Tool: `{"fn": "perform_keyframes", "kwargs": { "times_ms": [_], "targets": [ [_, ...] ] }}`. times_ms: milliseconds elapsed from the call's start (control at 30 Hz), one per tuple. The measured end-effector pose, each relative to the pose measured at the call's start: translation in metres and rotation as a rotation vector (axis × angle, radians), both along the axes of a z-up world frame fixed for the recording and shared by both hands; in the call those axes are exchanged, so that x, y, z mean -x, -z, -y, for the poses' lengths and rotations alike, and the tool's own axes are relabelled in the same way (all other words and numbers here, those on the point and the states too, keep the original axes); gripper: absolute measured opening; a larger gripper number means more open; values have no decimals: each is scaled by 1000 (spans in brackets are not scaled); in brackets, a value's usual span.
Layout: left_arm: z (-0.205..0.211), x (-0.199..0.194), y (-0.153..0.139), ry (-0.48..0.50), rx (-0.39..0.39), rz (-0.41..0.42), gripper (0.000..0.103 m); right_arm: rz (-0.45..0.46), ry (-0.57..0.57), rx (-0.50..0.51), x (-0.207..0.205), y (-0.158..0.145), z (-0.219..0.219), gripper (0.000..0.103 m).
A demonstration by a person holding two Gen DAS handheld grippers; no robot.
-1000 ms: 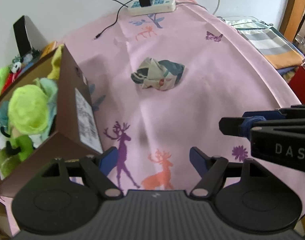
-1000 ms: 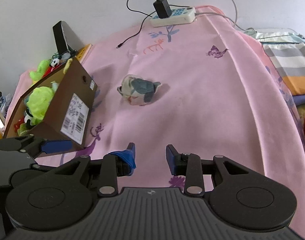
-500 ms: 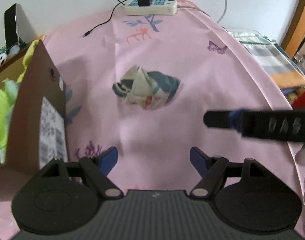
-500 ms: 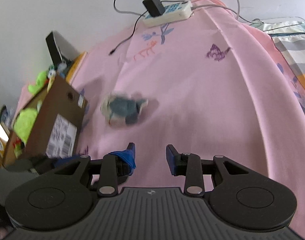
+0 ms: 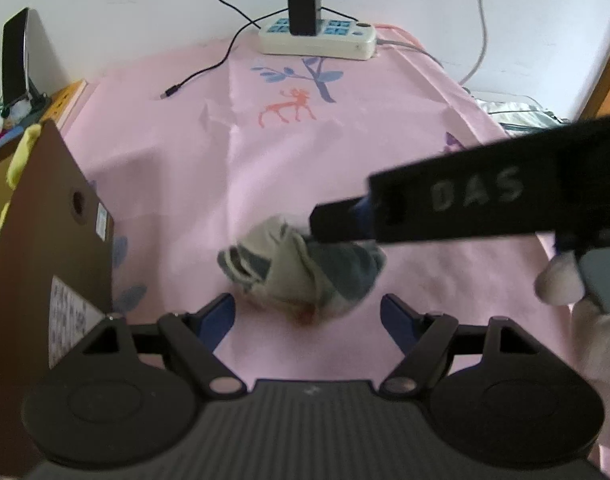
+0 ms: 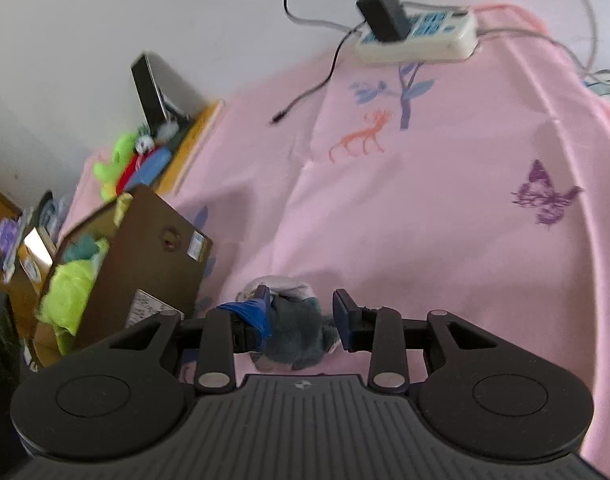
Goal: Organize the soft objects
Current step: 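Grasp the crumpled patterned cloth with the right gripper and lift, then carry the patterned cloth with the right gripper over the box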
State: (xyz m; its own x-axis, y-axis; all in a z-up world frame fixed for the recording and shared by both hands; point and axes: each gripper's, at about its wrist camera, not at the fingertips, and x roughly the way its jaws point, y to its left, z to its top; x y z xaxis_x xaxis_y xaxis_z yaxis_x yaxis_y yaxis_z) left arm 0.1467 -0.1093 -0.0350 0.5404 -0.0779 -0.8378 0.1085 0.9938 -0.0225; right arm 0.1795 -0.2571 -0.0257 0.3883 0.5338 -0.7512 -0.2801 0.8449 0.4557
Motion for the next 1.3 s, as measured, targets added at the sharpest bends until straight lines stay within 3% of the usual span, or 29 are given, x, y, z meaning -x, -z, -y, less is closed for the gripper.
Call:
{"fn": "perform_keyframes", "kwargs": {
  "times_ms": [200, 333, 567, 767, 967, 1100, 1300],
  "targets": [
    [-8, -16, 10, -15, 5, -26, 78, -63, -73, -41, -15, 12, -5, 19],
    [-8, -13, 10, -4, 15, -8, 73, -114, -80, -84, -14, 15, -1, 22],
    [-5, 7, 8, 50, 10, 2, 66, -93, -84, -78, 13, 11, -4, 22],
    [-7, 46, -1, 119, 25, -10, 65, -83, -50, -74, 58, 2, -5, 21],
    [-18, 102, -8, 221, -15, 10, 64, -166, 56, -146, 107, 0, -9, 21],
    [-42, 132, -13, 258, 0, -1, 64, -190, 61, -132, 136, -6, -32, 21],
    [-81, 157, -32, 279, -38, 58, 62, -131, 41, -108, 158, -25, -82, 21]
  ]
}}
